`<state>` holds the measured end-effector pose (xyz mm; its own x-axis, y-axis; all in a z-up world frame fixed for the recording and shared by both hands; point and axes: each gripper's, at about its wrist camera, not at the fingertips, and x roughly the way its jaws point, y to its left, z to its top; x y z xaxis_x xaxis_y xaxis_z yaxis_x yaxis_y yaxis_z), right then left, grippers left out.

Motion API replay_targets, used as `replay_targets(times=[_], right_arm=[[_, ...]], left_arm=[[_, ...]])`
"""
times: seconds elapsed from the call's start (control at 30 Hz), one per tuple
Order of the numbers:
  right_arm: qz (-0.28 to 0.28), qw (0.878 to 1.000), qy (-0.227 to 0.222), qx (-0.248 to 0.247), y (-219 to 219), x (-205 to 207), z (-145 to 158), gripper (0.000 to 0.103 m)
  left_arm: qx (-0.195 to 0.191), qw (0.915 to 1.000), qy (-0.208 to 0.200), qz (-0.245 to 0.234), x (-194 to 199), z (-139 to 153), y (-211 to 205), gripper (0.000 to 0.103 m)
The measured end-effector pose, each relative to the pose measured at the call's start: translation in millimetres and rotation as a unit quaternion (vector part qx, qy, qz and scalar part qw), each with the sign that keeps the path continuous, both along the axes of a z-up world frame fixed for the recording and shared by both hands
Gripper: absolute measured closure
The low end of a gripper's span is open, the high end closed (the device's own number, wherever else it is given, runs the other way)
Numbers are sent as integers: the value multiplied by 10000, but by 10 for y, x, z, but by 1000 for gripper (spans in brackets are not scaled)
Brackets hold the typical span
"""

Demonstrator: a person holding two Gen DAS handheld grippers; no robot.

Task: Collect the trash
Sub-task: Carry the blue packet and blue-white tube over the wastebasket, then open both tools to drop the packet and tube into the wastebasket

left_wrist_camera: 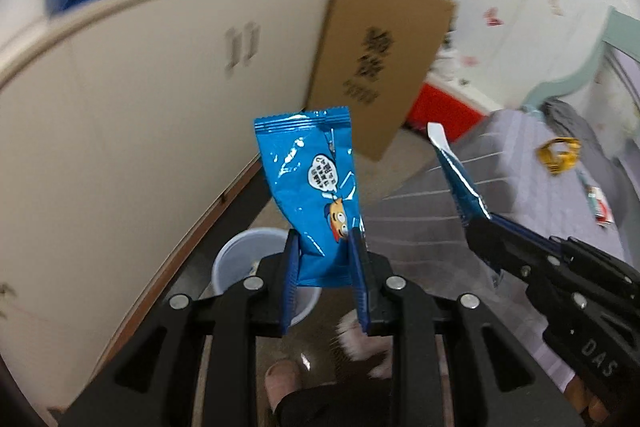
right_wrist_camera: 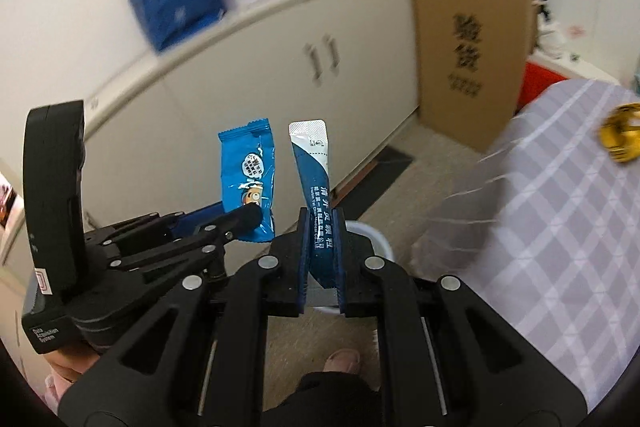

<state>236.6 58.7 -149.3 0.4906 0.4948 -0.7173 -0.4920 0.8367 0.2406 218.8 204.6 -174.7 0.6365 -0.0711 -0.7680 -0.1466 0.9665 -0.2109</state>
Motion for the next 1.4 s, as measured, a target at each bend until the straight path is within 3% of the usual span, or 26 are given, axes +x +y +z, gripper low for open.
replay_targets(times=[0.23, 0.53, 0.57, 0.67, 1.03, 1.4], right_arm=[[231, 9978, 523, -345, 541, 218, -661, 92], [173, 9973, 597, -384, 767, 554, -1038, 88], [172, 9973, 610, -374, 795, 595, -1079, 80], [32, 9976, 469, -505, 820, 627, -1180, 41], [-130, 9954, 833, -460, 661, 623, -1377, 40], [-366, 9956, 792, -334, 498, 608, -1289, 38]], left_arm=[[-162, 9973, 568, 427, 119, -599, 503, 80], [-396, 9922, 969, 673, 263, -1090, 837, 80], [-389, 9918, 1004, 685, 279, -1131, 847, 80], [-403, 9910, 1066, 709, 357, -1201, 851, 80], [-335, 9899, 1206, 669, 456, -1357, 767, 79], [-239, 9905, 1269, 479, 560, -1381, 668, 79]])
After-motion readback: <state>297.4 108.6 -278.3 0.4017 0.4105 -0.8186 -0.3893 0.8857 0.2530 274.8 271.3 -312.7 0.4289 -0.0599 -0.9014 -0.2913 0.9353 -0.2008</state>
